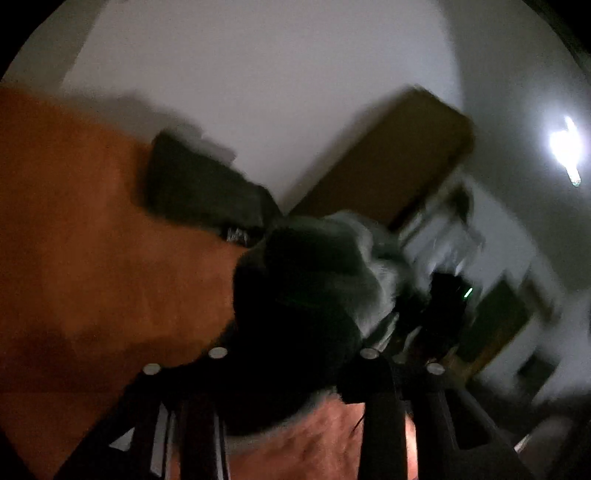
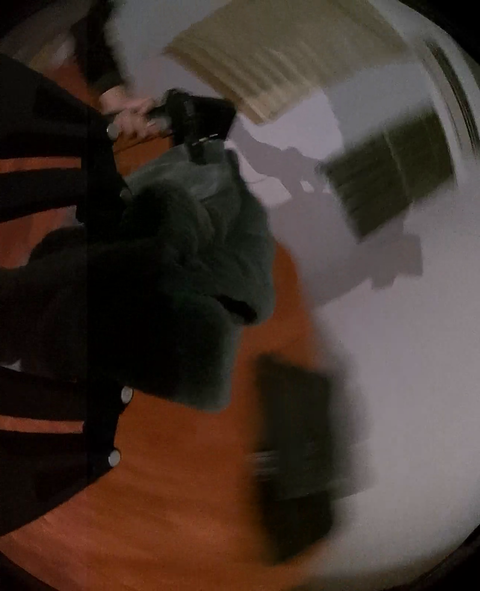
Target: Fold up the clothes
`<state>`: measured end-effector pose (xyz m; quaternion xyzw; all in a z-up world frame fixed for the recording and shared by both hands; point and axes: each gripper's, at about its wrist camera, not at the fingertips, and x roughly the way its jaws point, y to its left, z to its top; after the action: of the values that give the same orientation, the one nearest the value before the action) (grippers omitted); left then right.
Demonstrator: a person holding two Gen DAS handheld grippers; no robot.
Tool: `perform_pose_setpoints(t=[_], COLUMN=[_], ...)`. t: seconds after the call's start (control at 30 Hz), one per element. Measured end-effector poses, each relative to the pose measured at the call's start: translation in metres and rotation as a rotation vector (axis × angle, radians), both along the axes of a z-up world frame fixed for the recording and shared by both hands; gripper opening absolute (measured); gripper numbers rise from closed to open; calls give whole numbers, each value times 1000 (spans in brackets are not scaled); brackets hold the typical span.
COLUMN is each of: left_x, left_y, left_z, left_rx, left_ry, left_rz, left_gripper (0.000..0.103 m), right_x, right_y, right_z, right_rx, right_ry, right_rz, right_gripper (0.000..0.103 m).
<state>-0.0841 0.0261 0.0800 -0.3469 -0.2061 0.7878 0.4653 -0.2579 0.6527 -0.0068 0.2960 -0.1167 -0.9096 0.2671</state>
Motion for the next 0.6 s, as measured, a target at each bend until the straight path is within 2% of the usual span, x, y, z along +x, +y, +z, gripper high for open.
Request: perform_pose_setpoints(t=[0.03,0.07,0.13,0.17,0.23,0.27,0.37,0.43,0.5,0.53,0.6], left_x=[16,32,65,81,113,136,197,209,194,181,158], left_y=[-5,-9,-18,-23,-32,-40,-81,-113,-125,-123,-117], left_z=[-11,-22,-43,-54,-76,-91,-122,-125,-118,-111,-101], left_rx=[-49,-99,-198,-247,-346,-387,-464,-451,-426,-422,-419], left_ry=[-9,-19,-38,-47,-66,-106,-223,-307,-366,-370,-371], left_rz=[-28,-56,-112,-139,-195,-238,-286,-239,-157,-120,-55], left_gripper=[43,44,47,47,47,47,47,47,47,48,57], right_x=[24,40,79,96,138,159,234,277,299,304,294], right_y=[-10,-16,-29,-35,-51,-59,-64,-59,-49,-38,-14], right_z=[13,14,-8,-22,-71,-95,-149,-162,-164,-159,-142], right_rx=[107,185,355,424,589,672,759,794,821,801,666], right_ry=[82,107,97,76,-43,-105,-307,-376,-448,-472,-480], right_rz=[55,85,152,173,263,309,496,554,555,518,390], right_gripper=[58,63,65,69,69,69,69,69,69,69,69])
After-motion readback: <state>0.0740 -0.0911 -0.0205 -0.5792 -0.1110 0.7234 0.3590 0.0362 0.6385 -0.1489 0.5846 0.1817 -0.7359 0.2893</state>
